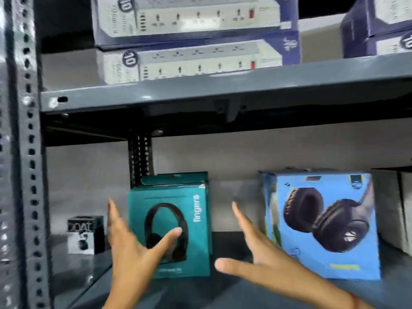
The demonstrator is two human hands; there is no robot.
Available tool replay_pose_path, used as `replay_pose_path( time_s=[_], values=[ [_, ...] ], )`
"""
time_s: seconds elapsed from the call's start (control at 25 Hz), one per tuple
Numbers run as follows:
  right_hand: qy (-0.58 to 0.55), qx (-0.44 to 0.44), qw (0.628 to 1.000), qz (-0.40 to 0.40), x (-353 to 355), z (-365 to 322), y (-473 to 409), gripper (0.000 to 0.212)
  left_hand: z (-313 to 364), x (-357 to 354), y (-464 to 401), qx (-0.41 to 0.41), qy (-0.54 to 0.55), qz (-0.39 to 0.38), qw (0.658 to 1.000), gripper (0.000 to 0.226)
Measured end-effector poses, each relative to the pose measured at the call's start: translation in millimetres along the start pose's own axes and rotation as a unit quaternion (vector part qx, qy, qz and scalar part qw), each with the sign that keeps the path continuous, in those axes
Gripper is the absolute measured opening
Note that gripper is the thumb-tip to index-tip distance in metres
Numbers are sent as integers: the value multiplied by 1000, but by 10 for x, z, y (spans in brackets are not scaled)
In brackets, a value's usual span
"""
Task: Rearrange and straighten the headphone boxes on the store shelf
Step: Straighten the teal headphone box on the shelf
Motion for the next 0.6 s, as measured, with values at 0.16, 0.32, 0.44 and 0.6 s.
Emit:
replay_pose_path(
  time_s=[0.16,0.32,0.44,0.6],
  values=[
    [-92,-72,991,-63,-480,78,-653,86,-885,-26,-245,197,90,-176,960,160],
    [-168,-92,980,-53,-698,405,-1011,93,-1194,-379,-265,279,150,-281,906,114],
    [-173,-99,978,-66,-776,523,-1067,88,-1202,-493,-252,283,168,-284,901,65],
    [-149,-97,983,-44,-794,586,-1119,86,-1286,-487,-312,266,156,-282,909,53]
  ],
)
Point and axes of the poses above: each hand's wrist, its own y-axis away from the middle knuckle, its own x-axis out of the back of the hand, z = x × y, the point moved 9 cm from there along -y, towards the middle knuckle, and after that the axes turned 3 degrees about z, right-handed, at the moved point
